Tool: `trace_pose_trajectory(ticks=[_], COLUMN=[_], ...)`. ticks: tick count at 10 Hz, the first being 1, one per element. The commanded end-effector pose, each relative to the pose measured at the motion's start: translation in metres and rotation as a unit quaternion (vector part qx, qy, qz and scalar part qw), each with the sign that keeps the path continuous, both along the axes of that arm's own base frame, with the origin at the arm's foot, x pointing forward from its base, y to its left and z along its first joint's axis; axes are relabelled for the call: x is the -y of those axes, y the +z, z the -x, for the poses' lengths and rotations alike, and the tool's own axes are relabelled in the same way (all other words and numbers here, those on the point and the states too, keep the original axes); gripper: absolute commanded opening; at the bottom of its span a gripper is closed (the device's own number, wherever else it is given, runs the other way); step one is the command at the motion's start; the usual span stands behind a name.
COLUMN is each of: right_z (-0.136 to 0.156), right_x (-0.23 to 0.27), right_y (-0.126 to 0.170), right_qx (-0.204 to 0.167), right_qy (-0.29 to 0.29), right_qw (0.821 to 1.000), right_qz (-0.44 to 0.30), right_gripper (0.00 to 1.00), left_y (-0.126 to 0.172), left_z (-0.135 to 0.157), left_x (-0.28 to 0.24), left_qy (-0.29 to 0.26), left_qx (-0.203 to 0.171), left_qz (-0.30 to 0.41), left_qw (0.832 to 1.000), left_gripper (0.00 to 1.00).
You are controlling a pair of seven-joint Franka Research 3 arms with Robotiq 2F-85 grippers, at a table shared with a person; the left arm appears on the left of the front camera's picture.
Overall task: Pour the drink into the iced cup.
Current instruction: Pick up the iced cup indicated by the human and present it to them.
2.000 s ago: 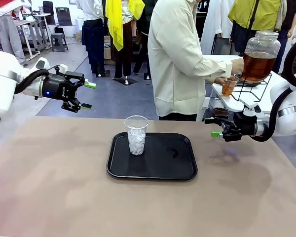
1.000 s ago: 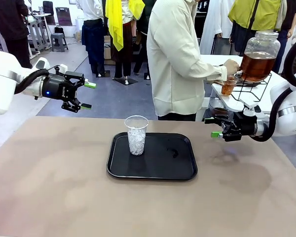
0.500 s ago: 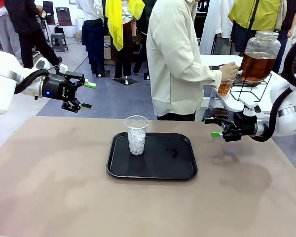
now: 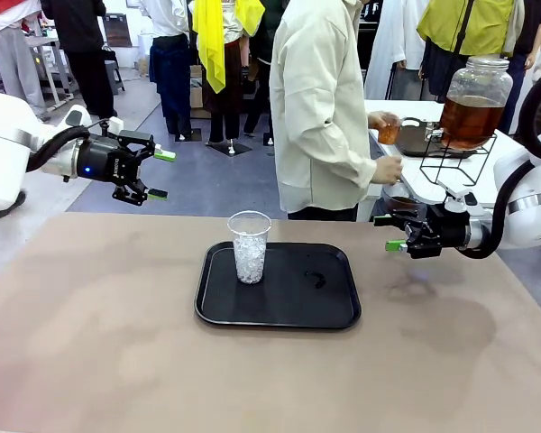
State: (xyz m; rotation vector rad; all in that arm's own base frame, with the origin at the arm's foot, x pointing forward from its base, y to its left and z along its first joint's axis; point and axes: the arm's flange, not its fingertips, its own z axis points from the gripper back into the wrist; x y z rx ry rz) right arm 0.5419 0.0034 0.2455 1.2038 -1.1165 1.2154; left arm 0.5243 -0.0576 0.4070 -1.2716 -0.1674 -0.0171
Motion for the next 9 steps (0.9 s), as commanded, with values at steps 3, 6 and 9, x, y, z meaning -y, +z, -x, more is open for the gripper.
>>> trace_pose_trajectory(ticks=[3,6,9], right_z=[-0.0006,-0.0006,-0.0006], right_x=[-0.002,-0.002,-0.002], right_y=[0.0025,0.0025,0.0025], right_qx=[-0.002,-0.002,-0.002], right_qy=[0.001,0.001,0.001], right_qw=[1.0,1.0,1.0], right_qz=[0.002,0.002,0.002], right_gripper=[1.0,1.0,1.0], left_y=[0.0012,0.0012,0.0012], left_z=[-0.0001,-0.0001,-0.0001], left_x=[-0.0001,-0.0001,-0.0001], left_qy=[-0.001,-0.001,-0.001], left_qx=[0.002,0.002,0.002], left_qz=[0.0,0.0,0.0], left_qw=[1.0,1.0,1.0], left_gripper=[1.0,1.0,1.0])
